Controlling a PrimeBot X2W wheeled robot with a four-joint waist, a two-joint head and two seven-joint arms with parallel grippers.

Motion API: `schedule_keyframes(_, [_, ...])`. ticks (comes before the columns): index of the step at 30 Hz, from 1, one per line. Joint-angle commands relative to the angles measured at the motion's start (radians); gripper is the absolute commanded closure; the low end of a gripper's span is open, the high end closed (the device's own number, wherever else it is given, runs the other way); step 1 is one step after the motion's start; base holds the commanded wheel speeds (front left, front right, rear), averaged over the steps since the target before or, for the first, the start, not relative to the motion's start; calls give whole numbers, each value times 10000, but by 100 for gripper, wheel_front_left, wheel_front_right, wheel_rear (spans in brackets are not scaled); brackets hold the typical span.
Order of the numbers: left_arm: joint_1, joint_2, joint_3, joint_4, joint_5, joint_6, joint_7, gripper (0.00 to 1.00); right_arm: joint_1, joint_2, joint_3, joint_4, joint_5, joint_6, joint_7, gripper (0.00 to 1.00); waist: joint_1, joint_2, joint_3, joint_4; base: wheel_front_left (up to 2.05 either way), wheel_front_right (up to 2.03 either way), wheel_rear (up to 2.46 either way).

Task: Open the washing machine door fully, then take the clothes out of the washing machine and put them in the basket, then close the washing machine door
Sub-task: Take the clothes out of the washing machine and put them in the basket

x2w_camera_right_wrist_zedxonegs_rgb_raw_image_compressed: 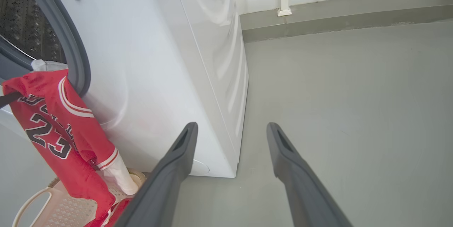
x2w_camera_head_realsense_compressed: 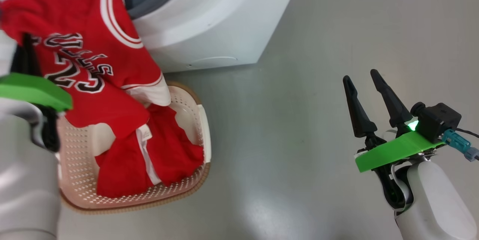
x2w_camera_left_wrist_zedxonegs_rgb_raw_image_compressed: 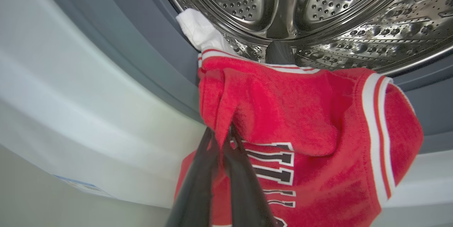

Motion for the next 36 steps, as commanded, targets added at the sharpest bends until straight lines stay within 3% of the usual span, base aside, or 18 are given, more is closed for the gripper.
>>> schedule_keyframes(1, [406,345,119,-455,-111,-29,-91,100,252,-38,191,-180,-61,16,-118,0,0,0,-224,201,0,0,0])
schedule_keyframes(9, [2059,-363,-218,-3408,-752,-31,-91,100,472,-198,134,-162,-54,16,-118,0,0,0,-623,652,0,0,0])
schedule_keyframes(21, [5014,-905,-258,-7846,-827,-32,-91,100,827,-320,127,-81,-14,16,-118,0,0,0,-1162,903,0,0,0])
schedule_keyframes(30, [6398,-1082,-551,-9033,-350,10,-91,100,880,-373,192,-104,31,16,-118,0,0,0,-1249,901,0,0,0])
schedule_keyframes(36, [6514,-1186,-955,-8226,-408,2,-91,100,811,-363,223,-136,29,16,-118,0,0,0,-1100,839,0,0,0])
